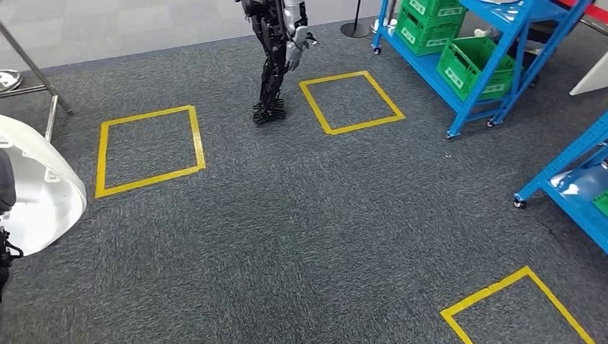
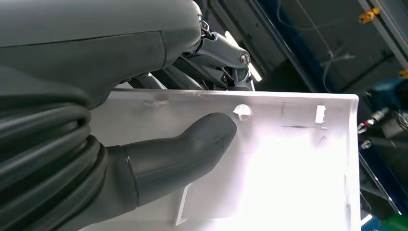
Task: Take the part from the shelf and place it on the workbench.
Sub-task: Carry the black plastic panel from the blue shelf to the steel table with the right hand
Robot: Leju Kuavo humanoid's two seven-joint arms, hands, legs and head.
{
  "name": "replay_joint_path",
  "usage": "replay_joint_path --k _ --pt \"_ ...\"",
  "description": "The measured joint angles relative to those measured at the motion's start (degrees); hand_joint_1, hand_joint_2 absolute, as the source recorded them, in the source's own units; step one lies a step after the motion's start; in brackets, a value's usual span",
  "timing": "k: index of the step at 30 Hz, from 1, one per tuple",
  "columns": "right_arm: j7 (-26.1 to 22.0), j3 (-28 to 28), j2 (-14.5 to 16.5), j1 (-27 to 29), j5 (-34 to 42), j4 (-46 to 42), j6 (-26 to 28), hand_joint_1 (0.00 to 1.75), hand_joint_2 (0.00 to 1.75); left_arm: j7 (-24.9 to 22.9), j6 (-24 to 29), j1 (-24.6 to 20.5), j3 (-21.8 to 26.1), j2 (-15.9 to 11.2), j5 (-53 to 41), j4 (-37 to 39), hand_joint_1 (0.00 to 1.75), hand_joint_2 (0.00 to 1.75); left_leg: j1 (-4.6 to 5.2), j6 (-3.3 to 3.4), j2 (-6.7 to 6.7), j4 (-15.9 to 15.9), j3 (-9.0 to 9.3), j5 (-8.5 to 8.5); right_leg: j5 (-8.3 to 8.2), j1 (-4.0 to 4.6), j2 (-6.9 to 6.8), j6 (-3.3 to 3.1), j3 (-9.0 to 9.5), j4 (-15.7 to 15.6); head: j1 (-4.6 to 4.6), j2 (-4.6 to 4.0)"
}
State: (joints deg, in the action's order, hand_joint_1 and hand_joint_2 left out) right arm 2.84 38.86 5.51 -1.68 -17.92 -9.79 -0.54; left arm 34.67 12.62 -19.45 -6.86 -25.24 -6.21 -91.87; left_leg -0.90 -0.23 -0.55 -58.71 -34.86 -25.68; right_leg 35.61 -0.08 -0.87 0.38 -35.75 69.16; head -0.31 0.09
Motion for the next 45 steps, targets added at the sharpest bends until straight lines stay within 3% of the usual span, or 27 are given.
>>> replay_joint_path --k 2,3,4,6,8,9,11,13,15,17,18,19,21,23,24,26,28,30,32,33,34,35,37,39,41,43,45 --pt "0.00 -0.07 -0.03 0.30 -0.02 0.00 -0.02 0.00 0.00 0.00 -0.10 1.29 0.23 -0.16 0.16 -0.72 1.75 1.75 0.22 0.19 -1.74 -0.07 -0.21 0.09 1.67 0.08 0.54 -0.26 -3.02 5.69 0.04 0.00" --pt "-0.02 -0.09 -0.07 0.41 -0.02 0.00 -0.04 0.00 0.00 0.00 -0.16 1.68 0.31 -0.20 0.18 -0.93 1.75 1.75 0.30 0.21 -2.68 -0.13 -0.31 0.15 0.92 0.16 0.70 -0.54 -3.21 5.70 0.04 0.00" --pt "-0.05 -0.11 -0.12 0.44 0.01 0.00 -0.07 0.00 0.00 0.01 -0.26 1.79 0.35 -0.22 0.19 -1.05 1.75 1.75 0.34 0.19 -3.59 -0.18 -0.39 0.24 -0.81 0.27 1.04 -0.92 -2.24 3.38 0.04 0.00" --pt "-0.15 -0.11 -0.37 0.42 0.16 0.00 -0.12 0.00 0.00 0.03 -0.52 1.39 0.34 -0.13 0.19 -0.95 1.75 1.75 0.31 -0.04 -5.26 -0.24 -0.48 0.49 -4.69 0.63 3.22 -1.74 1.57 -4.64 0.03 0.00" --pt "-0.29 -0.11 -0.64 0.30 0.44 0.00 -0.17 0.00 0.00 0.03 -0.70 0.36 0.25 0.22 0.18 -0.47 1.75 1.75 0.19 -0.59 -6.67 -0.18 -0.66 0.80 -6.40 0.99 4.92 -2.16 3.90 -9.67 0.05 0.00" --pt "-0.39 -0.11 -0.74 0.20 0.60 0.00 -0.20 0.00 0.00 0.02 -0.73 -0.28 0.15 0.46 0.13 -0.17 1.75 1.75 0.10 -0.98 -7.34 -0.04 -0.76 1.00 -6.45 1.14 4.90 -2.26 4.10 -10.27 0.06 0.00" --pt "-0.66 -0.11 -0.79 -0.03 0.93 0.00 -0.21 0.00 0.00 0.01 -0.67 -1.58 -0.17 0.90 -0.18 0.50 1.75 1.75 0.01 -1.64 -8.06 0.23 -1.17 1.38 -7.10 1.10 3.50 -2.61 4.19 -10.92 0.10 0.00" --pt "-0.81 -0.11 -0.81 -0.05 1.39 0.00 -0.15 0.00 0.00 -0.08 -0.23 -3.08 -0.68 1.78 -1.03 1.39 1.75 1.75 0.27 -1.96 -5.29 -1.87 -2.50 -0.12 -7.93 0.82 2.02 -3.11 4.29 -11.85 -0.11 0.00" --pt "-0.54 -0.11 -0.79 0.07 1.85 0.00 0.03 0.00 0.00 -0.18 0.33 -4.49 -1.66 3.59 -2.20 2.53 1.75 1.75 0.38 -2.25 -1.32 -8.30 -5.33 -3.90 -8.25 0.79 0.38 -3.35 4.20 -12.20 -0.35 0.00" --pt "-0.08 -0.09 -0.73 0.13 2.21 0.00 0.28 0.00 0.00 -0.19 0.55 -5.41 -2.82 5.49 -3.12 3.99 1.75 1.75 0.08 -2.78 0.02 -14.42 -7.76 -6.37 -8.21 0.76 -1.37 -3.36 4.04 -12.10 -0.39 0.00" --pt "0.07 -0.08 -0.67 0.11 2.33 0.00 0.38 0.00 0.00 -0.16 0.55 -5.88 -3.22 6.22 -3.40 4.79 1.75 1.75 -0.12 -3.02 0.28 -14.93 -7.72 -6.16 -8.16 0.71 -2.18 -3.30 3.95 -12.01 -0.40 0.00" --pt "0.10 -0.07 -0.59 0.08 2.40 0.00 0.44 0.00 0.00 -0.07 0.52 -6.52 -3.50 6.77 -3.55 5.52 1.75 1.75 -0.31 -3.26 0.65 -13.20 -6.54 -5.01 -8.07 0.63 -2.95 -3.15 3.87 -11.84 -0.40 0.00" --pt "0.00 -0.04 -0.51 0.01 2.43 -0.01 0.50 0.00 0.00 0.22 0.30 -8.32 -3.86 7.54 -3.60 6.94 1.75 1.75 -0.42 -3.55 2.89 -5.79 -2.16 -2.08 -7.63 0.57 -4.31 -2.54 3.76 -11.22 -0.44 0.00" --pt "-0.12 0.04 -0.55 -0.03 2.42 -0.02 0.52 0.00 0.00 0.58 -0.03 -10.14 -4.21 8.08 -3.40 8.34 1.75 1.75 -0.29 -2.81 4.58 -0.93 0.55 -0.82 -7.04 0.74 -5.42 -1.81 3.74 -10.50 -0.31 0.00" --pt "-0.15 0.08 -0.59 -0.09 2.41 -0.02 0.54 0.00 0.00 0.77 -0.14 -10.78 -4.34 8.26 -3.21 8.98 1.75 1.75 -0.11 -2.21 4.56 -0.52 0.67 -0.94 -6.89 0.86 -5.93 -1.50 3.79 -10.34 -0.24 0.00" --pt "-0.16 0.13 -0.59 -0.24 2.39 -0.02 0.54 0.00 0.00 1.14 -0.22 -11.47 -4.48 8.35 -2.86 9.87 1.75 1.75 -0.04 -1.20 3.04 -0.53 0.46 -0.67 -6.69 0.70 -6.63 -0.91 3.91 -10.20 -0.08 0.00" --pt "-0.15 0.13 -0.59 -0.35 2.38 -0.02 0.55 0.00 0.00 1.55 -0.22 -11.97 -4.52 8.33 -2.59 10.35 1.75 1.75 -0.16 -0.53 1.73 -0.43 0.31 -0.38 -5.42 0.28 -4.06 -0.19 3.37 -8.56 0.04 0.00" --pt "-0.14 0.13 -0.59 -0.33 2.37 -0.02 0.57 0.00 0.00 1.78 -0.21 -12.37 -4.54 8.48 -2.40 10.66 1.75 1.75 -0.24 -0.10 0.40 -0.39 0.10 -0.15 -2.24 0.00 -0.31 0.28 0.67 -2.80 0.25 0.00" --pt "-0.11 0.13 -0.59 -0.22 2.39 -0.02 0.69 0.00 0.00 1.85 -0.21 -12.49 -4.57 8.73 -2.33 11.06 1.75 1.75 -0.11 0.14 -1.15 -0.43 -0.15 -0.03 0.45 -0.01 0.77 0.32 -3.08 4.27 0.37 0.00" --pt "-0.11 0.14 -0.59 -0.16 2.42 -0.02 0.78 0.00 0.00 1.91 -0.21 -12.49 -4.60 8.79 -2.31 11.30 1.75 1.75 -0.05 0.16 -1.99 -0.46 -0.22 0.01 0.38 0.00 0.87 0.20 -4.06 5.75 0.39 0.00" --pt "-0.14 0.15 -0.58 -0.12 2.46 -0.02 0.85 0.00 0.00 1.95 -0.21 -12.54 -4.62 8.82 -2.28 11.50 1.75 1.75 -0.02 0.14 -2.83 -0.49 -0.26 0.06 -0.76 0.01 0.97 -0.01 -3.96 5.08 0.39 0.00" --pt "-0.19 0.16 -0.58 -0.10 2.55 -0.02 0.93 0.00 0.00 1.98 -0.23 -12.64 -4.63 8.82 -2.22 11.67 1.75 1.75 -0.02 0.05 -3.69 -0.52 -0.27 0.13 -2.87 0.00 1.42 -0.28 -2.65 2.00 0.40 0.00" --pt "-0.32 0.19 -0.57 -0.13 2.74 -0.02 1.04 0.00 0.00 2.06 -0.31 -12.98 -4.64 8.82 -2.13 11.86 1.75 1.75 -0.13 -0.35 -5.23 -0.52 -0.35 0.33 -6.54 0.06 3.89 -0.76 0.96 -5.97 0.42 0.00" --pt "-0.46 0.22 -0.54 -0.25 2.81 -0.02 1.09 0.00 0.00 2.04 -0.38 -13.28 -4.67 8.81 -2.08 11.99 1.75 1.75 -0.31 -1.05 -6.56 -0.33 -0.61 0.67 -7.68 0.30 5.43 -1.00 2.68 -9.83 0.47 0.00" --pt "-0.68 0.24 -0.47 -0.37 2.73 -0.02 1.08 0.00 0.00 1.94 -0.33 -13.29 -4.74 8.61 -2.09 12.04 1.75 1.75 -0.45 -1.88 -7.75 0.07 -0.90 1.10 -7.94 0.43 4.30 -1.45 2.76 -10.20 0.53 0.00" --pt "-0.88 0.24 -0.41 -0.37 2.66 -0.02 1.07 0.00 0.00 1.84 -0.15 -13.22 -4.80 8.16 -2.10 12.01 1.75 1.75 -0.24 -2.25 -5.86 -1.02 -1.73 0.36 -8.41 0.28 2.77 -2.25 2.89 -10.83 0.39 0.00" --pt "-0.95 0.24 -0.34 -0.23 2.59 -0.02 1.05 0.00 0.00 1.73 -0.01 -13.17 -4.88 7.87 -2.10 11.98 1.75 1.75 0.05 -2.35 -1.91 -6.23 -4.14 -2.79 -8.67 0.28 1.17 -2.80 2.88 -11.20 0.09 0.00"
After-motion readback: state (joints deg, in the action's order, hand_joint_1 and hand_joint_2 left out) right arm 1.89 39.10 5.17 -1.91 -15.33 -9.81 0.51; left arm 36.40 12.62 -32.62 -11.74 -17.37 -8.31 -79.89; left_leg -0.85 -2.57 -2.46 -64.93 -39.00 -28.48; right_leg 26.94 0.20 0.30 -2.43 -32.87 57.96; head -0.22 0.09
